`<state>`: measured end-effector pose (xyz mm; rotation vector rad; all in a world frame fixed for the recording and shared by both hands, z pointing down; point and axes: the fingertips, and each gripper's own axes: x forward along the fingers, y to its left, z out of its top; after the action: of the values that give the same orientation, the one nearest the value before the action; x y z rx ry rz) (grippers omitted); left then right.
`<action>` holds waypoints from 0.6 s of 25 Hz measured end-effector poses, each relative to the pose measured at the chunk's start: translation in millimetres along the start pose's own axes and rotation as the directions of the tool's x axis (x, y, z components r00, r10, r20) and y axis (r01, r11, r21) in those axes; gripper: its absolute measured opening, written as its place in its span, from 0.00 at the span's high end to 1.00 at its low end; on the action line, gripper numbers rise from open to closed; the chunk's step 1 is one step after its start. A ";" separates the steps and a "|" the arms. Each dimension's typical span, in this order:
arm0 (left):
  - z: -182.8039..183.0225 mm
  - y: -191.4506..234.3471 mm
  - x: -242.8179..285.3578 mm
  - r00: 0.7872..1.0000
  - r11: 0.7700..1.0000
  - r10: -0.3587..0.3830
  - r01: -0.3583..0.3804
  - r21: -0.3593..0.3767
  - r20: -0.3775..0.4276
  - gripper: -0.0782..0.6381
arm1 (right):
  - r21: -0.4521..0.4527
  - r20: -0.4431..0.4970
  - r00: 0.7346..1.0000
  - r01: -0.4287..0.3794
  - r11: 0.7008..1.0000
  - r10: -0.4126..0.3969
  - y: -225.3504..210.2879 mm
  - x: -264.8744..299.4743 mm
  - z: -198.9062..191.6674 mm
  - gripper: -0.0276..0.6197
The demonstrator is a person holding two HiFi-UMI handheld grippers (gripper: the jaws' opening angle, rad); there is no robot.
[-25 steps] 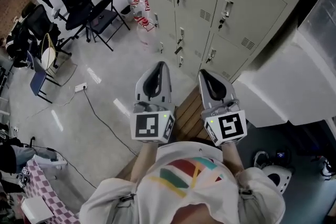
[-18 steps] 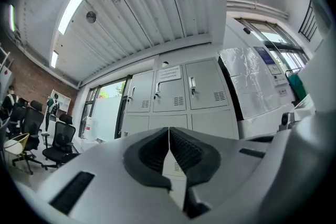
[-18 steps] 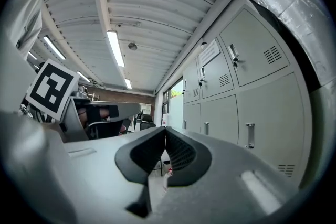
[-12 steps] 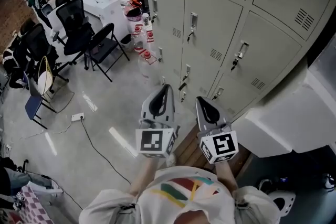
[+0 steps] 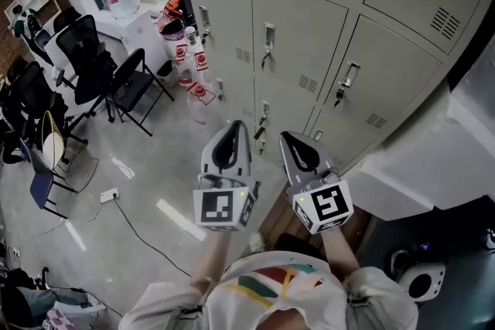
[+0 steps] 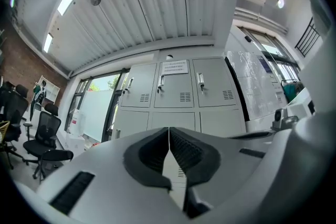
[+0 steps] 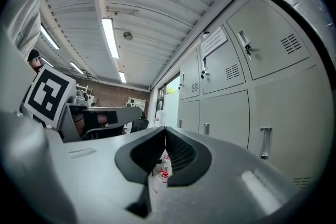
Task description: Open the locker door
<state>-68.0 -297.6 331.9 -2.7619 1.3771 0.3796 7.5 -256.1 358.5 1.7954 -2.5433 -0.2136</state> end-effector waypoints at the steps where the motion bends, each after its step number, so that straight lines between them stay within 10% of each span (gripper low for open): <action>1: -0.5 -2.6 5.5 1.000 1.000 -0.008 0.008 0.008 0.001 0.87 | 0.003 0.011 1.000 0.008 1.000 -0.008 -6.5 1.8 2.9 0.95; 15: 17.7 -55.3 73.1 0.994 0.992 -0.113 0.113 0.048 -0.008 0.87 | 0.003 0.107 0.993 0.045 0.999 -0.045 -75.3 -5.8 41.0 0.95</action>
<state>14.4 -318.8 293.5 -2.7865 1.2073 0.3302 76.0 -271.3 309.0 1.8933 -2.5746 -0.3188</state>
